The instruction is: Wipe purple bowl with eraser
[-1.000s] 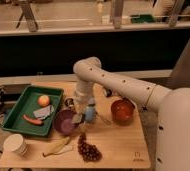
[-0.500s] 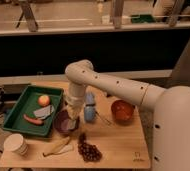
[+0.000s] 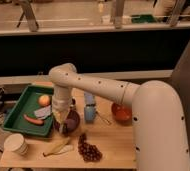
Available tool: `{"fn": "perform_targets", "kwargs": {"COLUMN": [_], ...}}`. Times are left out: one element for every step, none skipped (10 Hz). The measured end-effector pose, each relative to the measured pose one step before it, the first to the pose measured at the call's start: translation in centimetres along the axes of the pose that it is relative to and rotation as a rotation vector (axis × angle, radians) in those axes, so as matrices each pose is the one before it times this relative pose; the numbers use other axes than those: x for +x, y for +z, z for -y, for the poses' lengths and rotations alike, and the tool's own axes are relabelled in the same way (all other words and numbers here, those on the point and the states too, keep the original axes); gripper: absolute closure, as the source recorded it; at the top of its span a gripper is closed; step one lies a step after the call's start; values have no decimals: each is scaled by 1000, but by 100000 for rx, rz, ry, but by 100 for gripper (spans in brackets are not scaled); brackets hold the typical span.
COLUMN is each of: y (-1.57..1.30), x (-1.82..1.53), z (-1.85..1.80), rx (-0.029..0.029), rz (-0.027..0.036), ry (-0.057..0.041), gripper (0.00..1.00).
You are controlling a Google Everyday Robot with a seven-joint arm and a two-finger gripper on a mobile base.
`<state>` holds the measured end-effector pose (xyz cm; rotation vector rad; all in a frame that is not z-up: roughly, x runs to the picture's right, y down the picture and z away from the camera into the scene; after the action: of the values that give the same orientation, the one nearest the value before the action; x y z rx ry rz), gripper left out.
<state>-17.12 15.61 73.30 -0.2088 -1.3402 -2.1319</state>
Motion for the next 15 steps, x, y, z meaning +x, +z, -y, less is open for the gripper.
{"fn": "perform_targets", "kwargs": {"y": [-98, -273, -391, -397, -154, 179, 124, -571, -457, -732, -924, -1119, -790, -265, 42], "x": [618, 1152, 994, 686, 499, 317, 65, -281, -369, -772, -887, -940, -521, -520, -940], "z": [-74, -239, -354, -844, -984, -655, -673, -1247, -825, -1288, -1225, -1295, -669, -404, -283], "rx": [-338, -686, -703, -669, -413, -391, -806, -1170, -804, -1522, -1616, -1941, -1454, -1908, -1931], "rz": [-277, -1226, -1364, -1201, -463, -141, -463, -2414, -1501, -2095, -2159, -2005, -1231, 513, 3226], "ry": [-799, -827, -256, 826, 1369, 1122, 1614, 3812, 2399, 3774, 3666, 3928, 2654, 1555, 918], "gripper": [99, 99, 99, 99, 99, 99, 99, 99, 99, 99, 99, 99, 99, 99, 99]}}
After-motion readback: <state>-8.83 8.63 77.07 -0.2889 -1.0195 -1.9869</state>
